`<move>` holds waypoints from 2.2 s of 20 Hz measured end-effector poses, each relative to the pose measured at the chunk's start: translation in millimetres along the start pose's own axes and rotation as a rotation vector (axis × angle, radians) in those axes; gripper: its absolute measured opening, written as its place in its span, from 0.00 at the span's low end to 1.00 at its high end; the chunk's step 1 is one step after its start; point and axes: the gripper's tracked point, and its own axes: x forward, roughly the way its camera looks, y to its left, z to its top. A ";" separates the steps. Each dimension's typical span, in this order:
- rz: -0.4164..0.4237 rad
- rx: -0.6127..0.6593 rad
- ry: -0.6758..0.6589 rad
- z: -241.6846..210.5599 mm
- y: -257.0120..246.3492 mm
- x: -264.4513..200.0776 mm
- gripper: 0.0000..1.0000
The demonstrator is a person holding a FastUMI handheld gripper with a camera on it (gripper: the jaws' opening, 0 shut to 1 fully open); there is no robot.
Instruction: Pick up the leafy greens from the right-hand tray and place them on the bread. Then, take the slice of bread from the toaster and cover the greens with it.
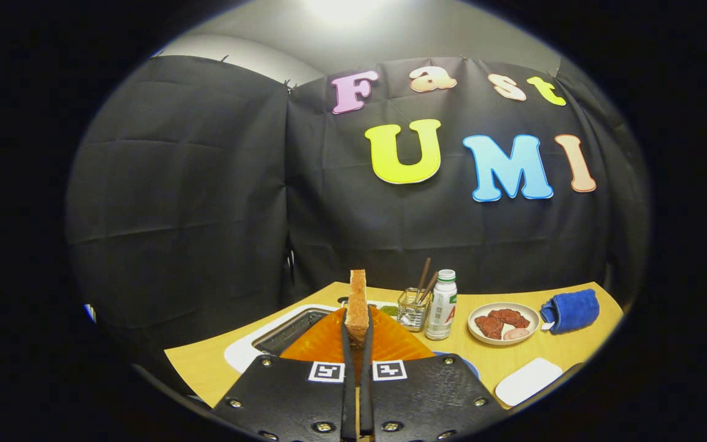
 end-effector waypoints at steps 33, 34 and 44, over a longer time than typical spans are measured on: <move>0.008 0.067 0.239 -122.9 -36.5 40.2 0.03; 0.009 0.073 0.242 -124.2 -38.8 40.0 0.03; -0.032 -0.012 0.275 -132.0 -63.7 40.2 0.19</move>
